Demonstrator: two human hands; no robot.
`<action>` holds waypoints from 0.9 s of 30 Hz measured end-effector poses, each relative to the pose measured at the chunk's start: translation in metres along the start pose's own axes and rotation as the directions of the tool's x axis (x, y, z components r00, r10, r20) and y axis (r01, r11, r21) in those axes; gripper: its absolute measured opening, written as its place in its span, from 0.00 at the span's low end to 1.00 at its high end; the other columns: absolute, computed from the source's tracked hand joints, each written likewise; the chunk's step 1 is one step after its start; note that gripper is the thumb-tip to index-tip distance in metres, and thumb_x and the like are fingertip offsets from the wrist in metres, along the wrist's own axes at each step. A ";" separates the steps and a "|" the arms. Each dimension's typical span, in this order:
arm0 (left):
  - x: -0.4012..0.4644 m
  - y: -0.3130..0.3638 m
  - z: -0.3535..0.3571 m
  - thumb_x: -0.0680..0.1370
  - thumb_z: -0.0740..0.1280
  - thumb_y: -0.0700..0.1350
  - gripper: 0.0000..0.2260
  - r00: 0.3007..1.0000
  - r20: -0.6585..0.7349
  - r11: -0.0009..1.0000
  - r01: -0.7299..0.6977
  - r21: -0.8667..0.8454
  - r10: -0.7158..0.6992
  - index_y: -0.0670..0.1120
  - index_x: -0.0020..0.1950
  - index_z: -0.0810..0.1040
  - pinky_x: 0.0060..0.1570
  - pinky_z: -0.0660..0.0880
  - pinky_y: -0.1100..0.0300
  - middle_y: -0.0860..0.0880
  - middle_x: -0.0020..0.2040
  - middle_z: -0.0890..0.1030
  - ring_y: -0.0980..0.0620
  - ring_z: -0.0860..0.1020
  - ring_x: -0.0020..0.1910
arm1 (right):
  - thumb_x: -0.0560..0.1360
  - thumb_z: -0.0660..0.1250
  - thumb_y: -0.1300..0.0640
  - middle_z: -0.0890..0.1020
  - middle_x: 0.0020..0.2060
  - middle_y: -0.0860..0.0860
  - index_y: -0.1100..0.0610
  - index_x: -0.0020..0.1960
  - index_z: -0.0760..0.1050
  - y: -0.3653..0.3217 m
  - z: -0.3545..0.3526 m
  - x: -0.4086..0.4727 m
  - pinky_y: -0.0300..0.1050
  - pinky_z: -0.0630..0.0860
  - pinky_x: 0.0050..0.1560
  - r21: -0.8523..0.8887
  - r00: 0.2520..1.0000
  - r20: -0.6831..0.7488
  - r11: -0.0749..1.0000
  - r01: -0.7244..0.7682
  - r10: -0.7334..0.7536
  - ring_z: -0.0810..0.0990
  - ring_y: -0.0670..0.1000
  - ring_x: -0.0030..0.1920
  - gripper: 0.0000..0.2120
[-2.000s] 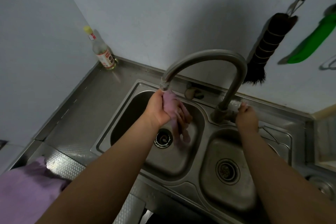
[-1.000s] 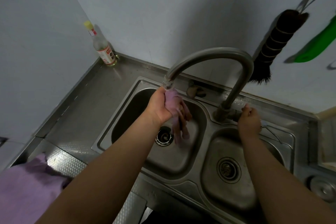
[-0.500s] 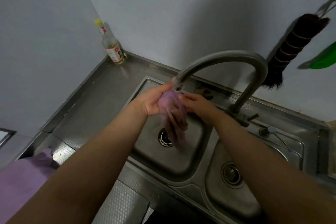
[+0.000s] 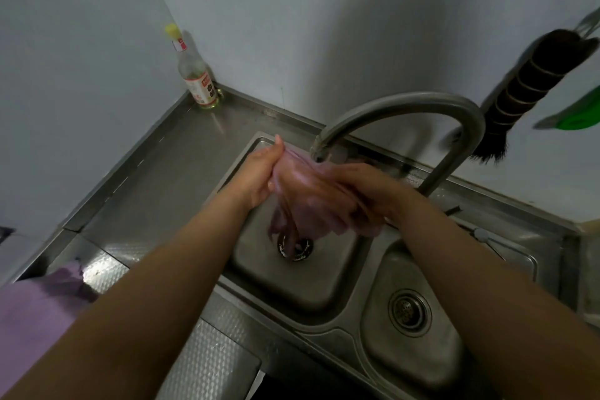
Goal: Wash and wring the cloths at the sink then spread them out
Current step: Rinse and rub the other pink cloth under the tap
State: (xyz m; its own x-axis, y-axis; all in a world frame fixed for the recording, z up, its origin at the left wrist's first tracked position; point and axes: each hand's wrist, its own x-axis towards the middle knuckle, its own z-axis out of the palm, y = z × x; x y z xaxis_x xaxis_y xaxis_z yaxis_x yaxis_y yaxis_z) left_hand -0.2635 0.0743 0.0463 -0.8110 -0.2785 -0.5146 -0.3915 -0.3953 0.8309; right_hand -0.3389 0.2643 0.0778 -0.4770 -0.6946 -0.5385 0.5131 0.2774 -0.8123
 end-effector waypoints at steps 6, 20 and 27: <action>0.006 -0.009 0.053 0.80 0.59 0.60 0.20 0.935 -0.259 0.952 0.179 -0.248 -0.243 0.44 0.47 0.78 0.46 0.77 0.53 0.44 0.41 0.80 0.47 0.80 0.40 | 0.80 0.60 0.50 0.78 0.26 0.48 0.55 0.32 0.74 0.007 0.054 0.012 0.39 0.69 0.33 -0.612 0.874 -0.292 0.778 0.142 -0.389 0.77 0.47 0.31 0.19; -0.003 -0.004 0.068 0.80 0.63 0.47 0.11 0.910 -0.272 0.915 0.214 -0.341 -0.314 0.42 0.48 0.81 0.39 0.79 0.58 0.46 0.37 0.81 0.49 0.81 0.36 | 0.77 0.62 0.55 0.80 0.38 0.56 0.56 0.35 0.72 0.000 0.062 0.034 0.51 0.76 0.48 -0.542 0.774 -0.512 0.839 0.045 -0.372 0.80 0.57 0.44 0.13; -0.015 -0.011 0.070 0.82 0.61 0.48 0.13 0.901 -0.152 0.862 0.323 -0.391 -0.407 0.44 0.42 0.78 0.34 0.77 0.60 0.46 0.33 0.79 0.51 0.79 0.34 | 0.79 0.61 0.55 0.80 0.49 0.61 0.64 0.51 0.75 -0.004 0.060 0.032 0.45 0.71 0.51 -0.573 0.763 -0.539 0.820 -0.020 -0.358 0.78 0.60 0.52 0.12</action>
State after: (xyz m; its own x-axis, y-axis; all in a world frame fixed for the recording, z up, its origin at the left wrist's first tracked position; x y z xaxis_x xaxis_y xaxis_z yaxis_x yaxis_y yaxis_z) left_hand -0.2773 0.1442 0.0596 -0.5049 -0.2235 -0.8337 -0.4296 -0.7727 0.4673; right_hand -0.3135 0.2016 0.0772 -0.9318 -0.2717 -0.2405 0.0211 0.6210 -0.7835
